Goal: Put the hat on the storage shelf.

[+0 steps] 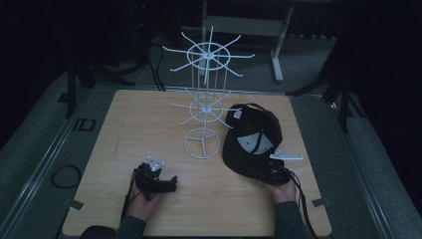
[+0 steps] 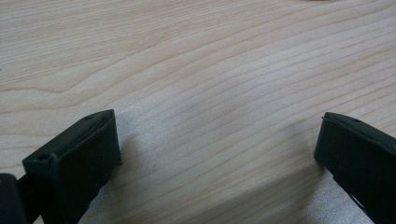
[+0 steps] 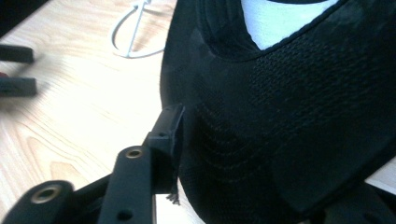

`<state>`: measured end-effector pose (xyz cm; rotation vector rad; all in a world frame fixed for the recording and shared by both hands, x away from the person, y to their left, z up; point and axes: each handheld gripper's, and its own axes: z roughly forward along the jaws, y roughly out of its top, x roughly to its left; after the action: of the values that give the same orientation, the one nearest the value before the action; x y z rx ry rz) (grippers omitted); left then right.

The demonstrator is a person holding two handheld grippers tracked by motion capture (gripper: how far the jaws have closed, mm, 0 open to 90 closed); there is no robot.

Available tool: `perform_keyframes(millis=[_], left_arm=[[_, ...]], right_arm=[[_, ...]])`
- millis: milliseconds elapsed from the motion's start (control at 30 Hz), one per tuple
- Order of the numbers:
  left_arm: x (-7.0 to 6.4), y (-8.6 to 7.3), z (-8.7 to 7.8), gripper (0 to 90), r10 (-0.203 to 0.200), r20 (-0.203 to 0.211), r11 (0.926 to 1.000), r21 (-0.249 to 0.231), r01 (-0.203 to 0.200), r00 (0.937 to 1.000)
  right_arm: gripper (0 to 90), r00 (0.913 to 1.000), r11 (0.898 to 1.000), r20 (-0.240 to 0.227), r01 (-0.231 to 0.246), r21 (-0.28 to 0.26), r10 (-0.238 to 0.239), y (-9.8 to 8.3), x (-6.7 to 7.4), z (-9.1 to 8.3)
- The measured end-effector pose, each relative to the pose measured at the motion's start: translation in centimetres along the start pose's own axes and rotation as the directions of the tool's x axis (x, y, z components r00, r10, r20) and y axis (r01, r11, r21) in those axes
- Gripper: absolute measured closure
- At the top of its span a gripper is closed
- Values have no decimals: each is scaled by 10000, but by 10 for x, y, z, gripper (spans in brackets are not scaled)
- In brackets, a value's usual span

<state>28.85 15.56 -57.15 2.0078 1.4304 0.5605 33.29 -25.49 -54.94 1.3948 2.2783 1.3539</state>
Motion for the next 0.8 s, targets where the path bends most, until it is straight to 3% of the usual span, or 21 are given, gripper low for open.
perform_keyframes(millis=[300,567,667,800], left_arm=[[0,0,0,1,-6,0,10000,0,6,10000],[0,0,0,1,-19,-1,10000,-9,19,10000],[0,0,0,1,-19,-1,10000,-9,19,10000],[0,0,0,2,-24,0,10000,-13,24,10000]], right_arm=[[676,9957,9963,-714,-626,-587,583,-1,-2,1],[759,9971,9944,-646,-470,-945,410,1,4,-4],[779,9956,9927,-781,-607,-1040,526,2,7,-5],[797,9951,9896,-591,-853,-1158,789,3,9,-8]])
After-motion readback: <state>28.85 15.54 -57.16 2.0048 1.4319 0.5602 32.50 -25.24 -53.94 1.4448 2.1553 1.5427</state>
